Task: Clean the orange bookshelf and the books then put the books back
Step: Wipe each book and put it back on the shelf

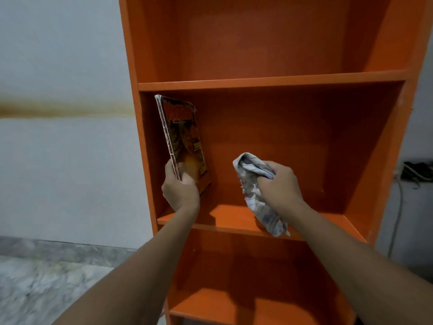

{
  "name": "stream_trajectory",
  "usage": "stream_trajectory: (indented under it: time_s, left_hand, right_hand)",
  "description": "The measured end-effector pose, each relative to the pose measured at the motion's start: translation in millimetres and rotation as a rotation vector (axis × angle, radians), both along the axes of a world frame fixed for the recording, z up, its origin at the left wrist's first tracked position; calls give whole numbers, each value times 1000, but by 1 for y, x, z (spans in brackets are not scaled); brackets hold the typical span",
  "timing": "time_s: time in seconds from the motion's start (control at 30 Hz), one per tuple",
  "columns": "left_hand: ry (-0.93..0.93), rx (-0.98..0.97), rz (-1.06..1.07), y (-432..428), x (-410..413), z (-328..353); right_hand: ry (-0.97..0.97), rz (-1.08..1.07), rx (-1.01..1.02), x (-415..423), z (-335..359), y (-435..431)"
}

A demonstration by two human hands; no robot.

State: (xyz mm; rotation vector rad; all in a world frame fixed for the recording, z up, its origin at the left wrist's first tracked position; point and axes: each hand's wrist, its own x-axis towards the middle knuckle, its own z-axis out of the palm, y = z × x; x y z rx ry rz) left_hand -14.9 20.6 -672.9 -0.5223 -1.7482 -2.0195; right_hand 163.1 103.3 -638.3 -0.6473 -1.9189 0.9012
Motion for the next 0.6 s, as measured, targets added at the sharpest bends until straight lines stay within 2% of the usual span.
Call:
stream_trajectory:
  time_s: [0.27, 0.4, 0.6]
  left_hand:
    - [-153, -78, 12, 22, -48, -11]
    - [-180, -132, 9, 22, -54, -6]
    - [-315, -252, -25, 5, -52, -13]
  right_hand:
    - [0, 26, -3, 7, 1, 12]
    - [-4, 23, -13, 6, -2, 19]
    - [9, 50, -46, 6, -9, 7]
